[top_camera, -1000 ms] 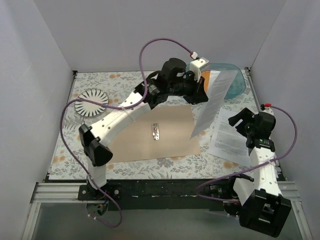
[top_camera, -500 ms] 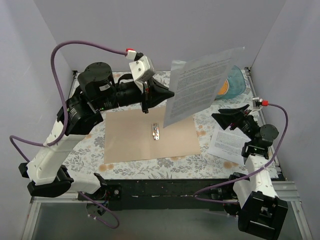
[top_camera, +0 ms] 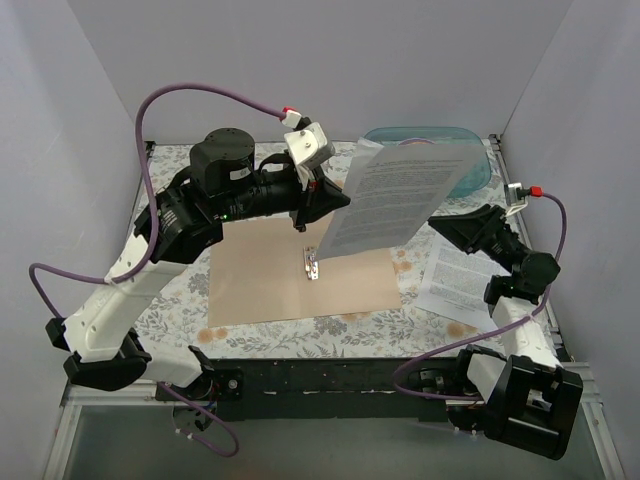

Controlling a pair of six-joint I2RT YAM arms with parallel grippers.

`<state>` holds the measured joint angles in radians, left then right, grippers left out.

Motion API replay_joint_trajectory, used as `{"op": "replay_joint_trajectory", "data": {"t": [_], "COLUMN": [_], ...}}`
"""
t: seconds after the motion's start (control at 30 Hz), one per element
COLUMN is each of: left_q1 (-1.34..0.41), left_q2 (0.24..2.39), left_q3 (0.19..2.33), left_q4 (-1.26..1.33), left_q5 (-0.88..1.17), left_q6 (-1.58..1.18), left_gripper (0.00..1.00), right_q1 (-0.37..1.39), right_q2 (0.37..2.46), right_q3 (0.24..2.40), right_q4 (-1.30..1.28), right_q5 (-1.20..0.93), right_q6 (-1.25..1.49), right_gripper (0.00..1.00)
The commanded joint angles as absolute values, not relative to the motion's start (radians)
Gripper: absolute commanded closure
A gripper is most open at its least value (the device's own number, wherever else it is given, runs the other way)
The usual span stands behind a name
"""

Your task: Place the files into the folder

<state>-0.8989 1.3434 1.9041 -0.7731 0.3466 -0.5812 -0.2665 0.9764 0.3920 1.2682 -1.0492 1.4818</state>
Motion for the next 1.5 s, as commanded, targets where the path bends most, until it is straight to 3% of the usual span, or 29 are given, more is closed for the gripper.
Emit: {"op": "replay_joint_trajectory", "data": {"t": [0.0,0.37,0.87,0.97,1.0,1.07,1.1,1.13,1.17,1.27,1.3,1.33,1.37,1.43,1.47], "left_q1": [-0.900,-0.900,-0.882,-0.871,-0.864,-0.856,-0.851,-0.851,-0.848,-0.838,-0.831,-0.828,-0.825,-0.775,-0.731], "left_q2": [1.312,1.302,1.402,1.420,1.425,1.436,1.437,1.442,1.445,1.445,1.445,1.443,1.439,1.427,1.414], "left_q3": [1.902,1.890,1.916,1.921,1.924,1.933,1.939,1.944,1.951,1.959,1.960,1.963,1.957,1.928,1.880], "left_q4": [-0.782,-0.827,-0.816,-0.802,-0.799,-0.787,-0.781,-0.775,-0.755,-0.715,-0.709,-0.713,-0.719,-0.733,-0.732], "left_q5": [0.324,0.341,0.390,0.377,0.368,0.324,0.299,0.267,0.211,0.042,-0.018,-0.040,-0.060,-0.089,-0.075], "left_q6": [-0.578,-0.592,-0.641,-0.656,-0.658,-0.660,-0.661,-0.660,-0.663,-0.660,-0.643,-0.631,-0.618,-0.585,-0.589], "left_gripper": [1.00,1.00,1.00,1.00,1.00,1.00,1.00,1.00,1.00,1.00,0.87,0.67,0.31,0.21,0.07], "right_q1": [-0.267,-0.241,-0.189,-0.181,-0.181,-0.181,-0.181,-0.179,-0.179,-0.181,-0.179,-0.176,-0.175,-0.141,-0.120], "right_q2": [0.939,0.960,0.996,0.979,0.976,0.956,0.947,0.939,0.919,0.894,0.888,0.882,0.874,0.870,0.868], "right_q3": [0.440,0.567,0.715,0.681,0.670,0.640,0.631,0.621,0.612,0.604,0.607,0.610,0.618,0.646,0.661], "right_q4": [1.891,1.891,1.890,1.882,1.879,1.830,1.809,1.774,1.702,1.583,1.460,1.387,1.294,1.056,0.982], "right_q5": [-1.071,-1.137,-1.138,-1.132,-1.129,-1.129,-1.127,-1.127,-1.127,-1.117,-1.105,-1.097,-1.086,-1.052,-1.040], "right_q6": [1.554,1.508,1.491,1.485,1.479,1.456,1.425,1.405,1.385,1.286,1.252,1.164,1.117,0.958,0.903], "right_gripper": [0.13,0.15,0.28,0.42,0.54,0.67,0.86,0.93,0.99,0.99,0.99,0.99,0.99,0.99,0.99]}}
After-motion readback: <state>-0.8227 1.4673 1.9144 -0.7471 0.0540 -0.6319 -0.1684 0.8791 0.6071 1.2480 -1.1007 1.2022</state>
